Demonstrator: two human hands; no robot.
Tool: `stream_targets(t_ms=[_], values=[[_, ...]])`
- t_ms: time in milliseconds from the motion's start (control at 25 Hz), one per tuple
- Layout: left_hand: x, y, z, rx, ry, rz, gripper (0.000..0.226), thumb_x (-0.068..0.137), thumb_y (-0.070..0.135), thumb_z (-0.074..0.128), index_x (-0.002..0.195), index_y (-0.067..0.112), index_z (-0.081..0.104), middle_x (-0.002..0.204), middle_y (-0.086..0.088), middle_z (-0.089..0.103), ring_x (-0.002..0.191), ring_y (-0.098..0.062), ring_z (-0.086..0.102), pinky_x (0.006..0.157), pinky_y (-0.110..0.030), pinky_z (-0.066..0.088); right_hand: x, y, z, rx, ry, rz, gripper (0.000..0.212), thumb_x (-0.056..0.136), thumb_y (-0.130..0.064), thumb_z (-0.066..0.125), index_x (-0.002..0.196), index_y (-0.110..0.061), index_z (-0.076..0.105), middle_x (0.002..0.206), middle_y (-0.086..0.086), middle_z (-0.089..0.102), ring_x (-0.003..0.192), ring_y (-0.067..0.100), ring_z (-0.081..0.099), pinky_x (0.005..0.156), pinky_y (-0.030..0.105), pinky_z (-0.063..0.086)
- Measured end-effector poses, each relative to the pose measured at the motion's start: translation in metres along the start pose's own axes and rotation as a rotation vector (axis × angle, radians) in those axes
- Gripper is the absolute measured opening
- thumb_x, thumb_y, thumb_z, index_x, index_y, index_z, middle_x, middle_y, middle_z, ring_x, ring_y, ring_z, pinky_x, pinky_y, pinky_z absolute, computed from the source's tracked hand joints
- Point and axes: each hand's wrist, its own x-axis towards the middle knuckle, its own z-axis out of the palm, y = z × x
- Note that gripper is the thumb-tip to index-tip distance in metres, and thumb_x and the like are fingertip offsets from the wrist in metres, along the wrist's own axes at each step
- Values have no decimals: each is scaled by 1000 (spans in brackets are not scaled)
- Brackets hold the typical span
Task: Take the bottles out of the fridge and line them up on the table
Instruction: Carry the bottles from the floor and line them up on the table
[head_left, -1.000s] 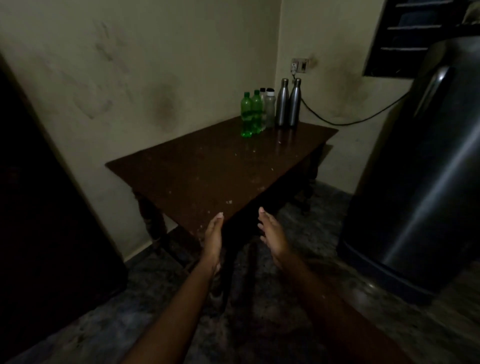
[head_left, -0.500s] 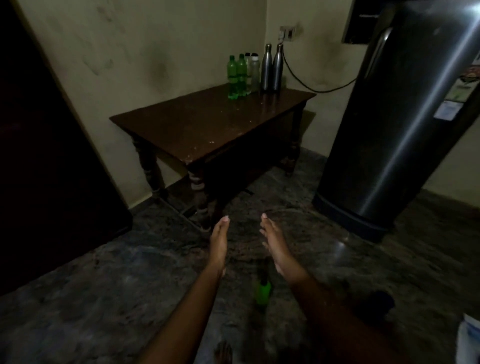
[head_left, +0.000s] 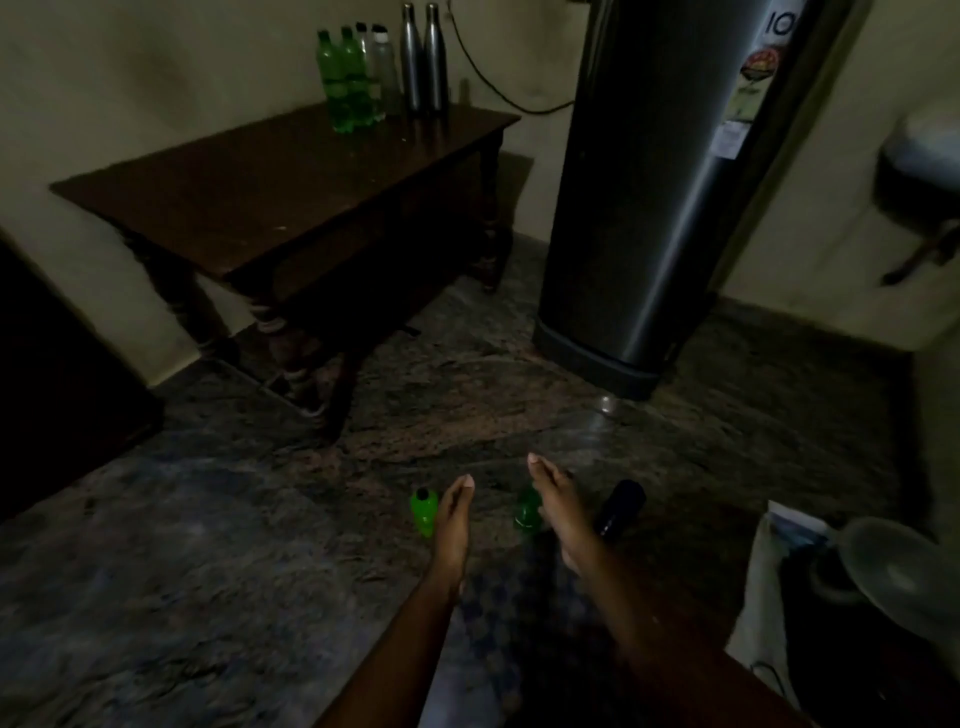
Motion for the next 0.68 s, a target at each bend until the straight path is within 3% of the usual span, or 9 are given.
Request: stream_targets(t_ms=[120,360,520,680], values=[[24,-20,79,110,8,12,36,94,15,45,127,1,49,138,-15,49,129,-25,44,101,-23,30,54,12,-68,-46,-14,57,52,93,-39,48,137,-12,42,143,7,45,130,22,44,102,27,35],[114,-94,188,178,170,-79,40,93,16,48,130,0,46,138,-13,47,130,-26,42,105,-27,30,204,55,-156,-120,-202,256,47,95,-27,48,138,-10,39,144,11,43,130,28,44,108,39,38],[219,-187,206,325,248,-120,48,90,15,54,133,1,41,142,-18,43,130,-28,42,109,-35,33,325,148,-166,-241,-148,254,42,93,-17,51,133,-6,45,130,8,52,124,30,49,97,33,41],[308,-279,210,509,272,-13,60,86,14,59,136,-4,31,144,-23,36,134,-32,35,108,-27,25,417,272,-140,-378,-176,163,50,87,-10,60,134,-4,43,139,17,48,129,33,46,107,42,39]])
